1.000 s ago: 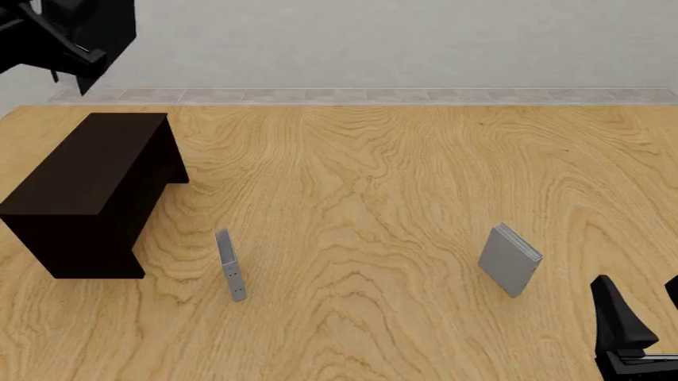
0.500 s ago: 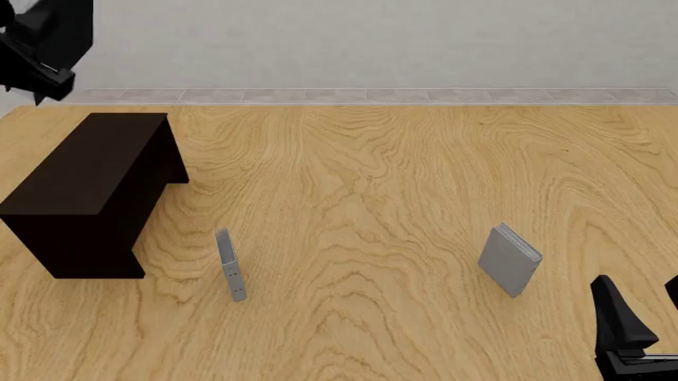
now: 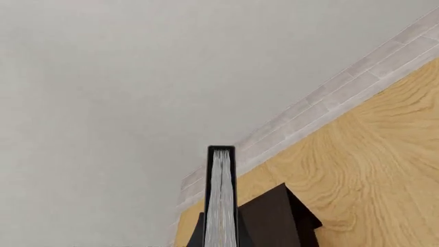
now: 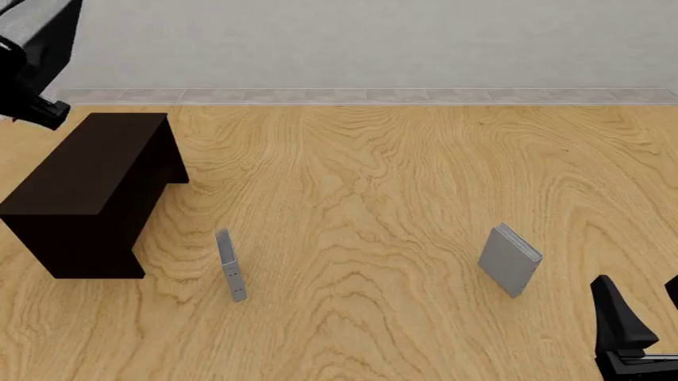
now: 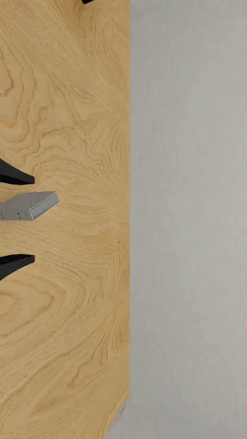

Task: Pick up the book in the middle and place it on the cabinet shelf.

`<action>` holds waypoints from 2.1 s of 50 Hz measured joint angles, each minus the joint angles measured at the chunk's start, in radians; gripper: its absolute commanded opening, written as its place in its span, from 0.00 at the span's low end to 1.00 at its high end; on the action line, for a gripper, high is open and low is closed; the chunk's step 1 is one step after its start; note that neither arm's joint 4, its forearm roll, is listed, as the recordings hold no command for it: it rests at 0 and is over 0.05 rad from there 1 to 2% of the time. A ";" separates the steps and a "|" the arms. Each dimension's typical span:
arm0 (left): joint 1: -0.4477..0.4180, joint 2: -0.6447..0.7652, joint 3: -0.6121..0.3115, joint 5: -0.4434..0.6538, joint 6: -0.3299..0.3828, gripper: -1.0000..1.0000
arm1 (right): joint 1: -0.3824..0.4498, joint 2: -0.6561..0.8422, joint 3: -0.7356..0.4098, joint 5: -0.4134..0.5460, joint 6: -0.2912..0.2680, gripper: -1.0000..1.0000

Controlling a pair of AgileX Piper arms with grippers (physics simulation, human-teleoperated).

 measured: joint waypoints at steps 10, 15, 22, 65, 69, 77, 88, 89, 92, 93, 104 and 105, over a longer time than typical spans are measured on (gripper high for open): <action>0.006 0.012 0.044 -0.052 0.042 0.00 | 0.000 0.000 0.000 0.000 0.000 1.00; 0.011 0.026 0.074 -0.097 0.077 0.00 | 0.000 0.000 0.000 0.000 0.000 1.00; 0.027 0.056 0.127 -0.186 0.148 0.00 | 0.000 0.000 0.000 0.000 0.000 1.00; 0.060 0.200 0.261 -0.471 0.349 0.00 | 0.000 0.000 0.000 0.000 0.000 1.00; 0.065 0.216 0.274 -0.499 0.368 0.00 | 0.000 0.000 0.000 0.000 0.000 1.00; 0.070 0.243 0.293 -0.541 0.397 0.00 | 0.000 0.000 0.000 0.000 0.000 1.00; 0.072 0.267 0.309 -0.571 0.414 0.00 | 0.000 0.000 0.000 0.000 0.000 1.00; 0.072 0.269 0.311 -0.573 0.416 0.00 | 0.000 0.000 0.000 0.000 0.000 1.00; 0.072 0.274 0.315 -0.577 0.418 0.00 | 0.000 0.000 0.000 0.000 0.000 1.00; 0.072 0.275 0.316 -0.579 0.419 0.00 | 0.000 0.000 0.000 0.000 0.000 1.00; 0.078 0.301 0.334 -0.595 0.427 0.00 | 0.000 0.000 0.000 0.000 0.000 1.00; 0.079 0.303 0.335 -0.596 0.428 0.00 | 0.000 0.000 0.000 0.000 0.000 1.00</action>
